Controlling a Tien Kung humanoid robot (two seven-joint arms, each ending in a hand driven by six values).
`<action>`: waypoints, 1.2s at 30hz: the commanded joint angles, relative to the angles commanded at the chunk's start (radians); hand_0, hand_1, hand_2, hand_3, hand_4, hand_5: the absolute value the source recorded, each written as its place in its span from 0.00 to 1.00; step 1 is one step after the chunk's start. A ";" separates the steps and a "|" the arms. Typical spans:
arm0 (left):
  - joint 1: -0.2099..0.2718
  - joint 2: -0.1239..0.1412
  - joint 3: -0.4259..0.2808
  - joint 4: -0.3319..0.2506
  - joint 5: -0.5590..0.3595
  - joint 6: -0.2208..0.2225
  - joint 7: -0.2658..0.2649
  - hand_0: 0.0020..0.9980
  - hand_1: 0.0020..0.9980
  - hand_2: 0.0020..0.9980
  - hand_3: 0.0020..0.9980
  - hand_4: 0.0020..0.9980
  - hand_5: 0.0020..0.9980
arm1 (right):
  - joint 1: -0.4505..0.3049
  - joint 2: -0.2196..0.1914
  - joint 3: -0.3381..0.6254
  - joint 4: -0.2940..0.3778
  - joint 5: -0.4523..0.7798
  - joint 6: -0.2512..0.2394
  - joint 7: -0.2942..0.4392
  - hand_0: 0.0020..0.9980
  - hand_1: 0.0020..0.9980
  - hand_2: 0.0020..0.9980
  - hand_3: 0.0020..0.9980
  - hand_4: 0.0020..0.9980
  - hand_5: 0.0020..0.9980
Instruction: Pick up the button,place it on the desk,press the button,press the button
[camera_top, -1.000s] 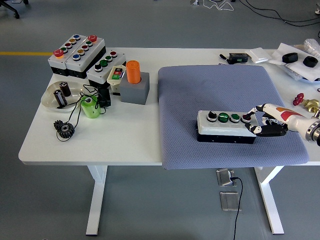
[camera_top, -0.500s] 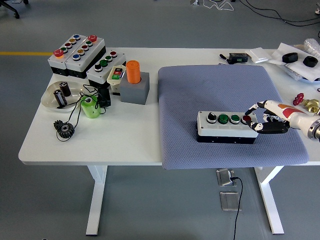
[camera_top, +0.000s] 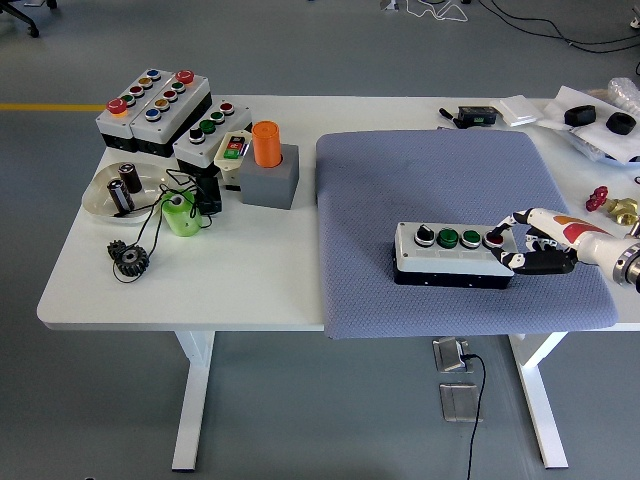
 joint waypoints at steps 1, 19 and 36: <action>0.000 0.000 0.000 0.000 -0.001 0.000 0.000 0.67 0.71 0.72 0.53 0.37 1.00 | 0.000 0.000 -0.003 -0.003 0.000 0.001 -0.001 0.15 0.00 0.06 0.71 0.62 0.60; 0.005 -0.001 0.000 0.000 0.007 -0.001 0.004 0.67 0.71 0.72 0.53 0.37 1.00 | -0.007 -0.007 0.045 0.061 -0.013 -0.023 0.013 0.15 0.00 0.06 0.71 0.62 0.60; 0.006 0.000 0.003 0.000 0.007 -0.003 0.004 0.67 0.71 0.72 0.53 0.37 1.00 | 0.016 0.031 0.003 0.052 -0.015 -0.021 0.006 0.15 0.00 0.06 0.71 0.62 0.60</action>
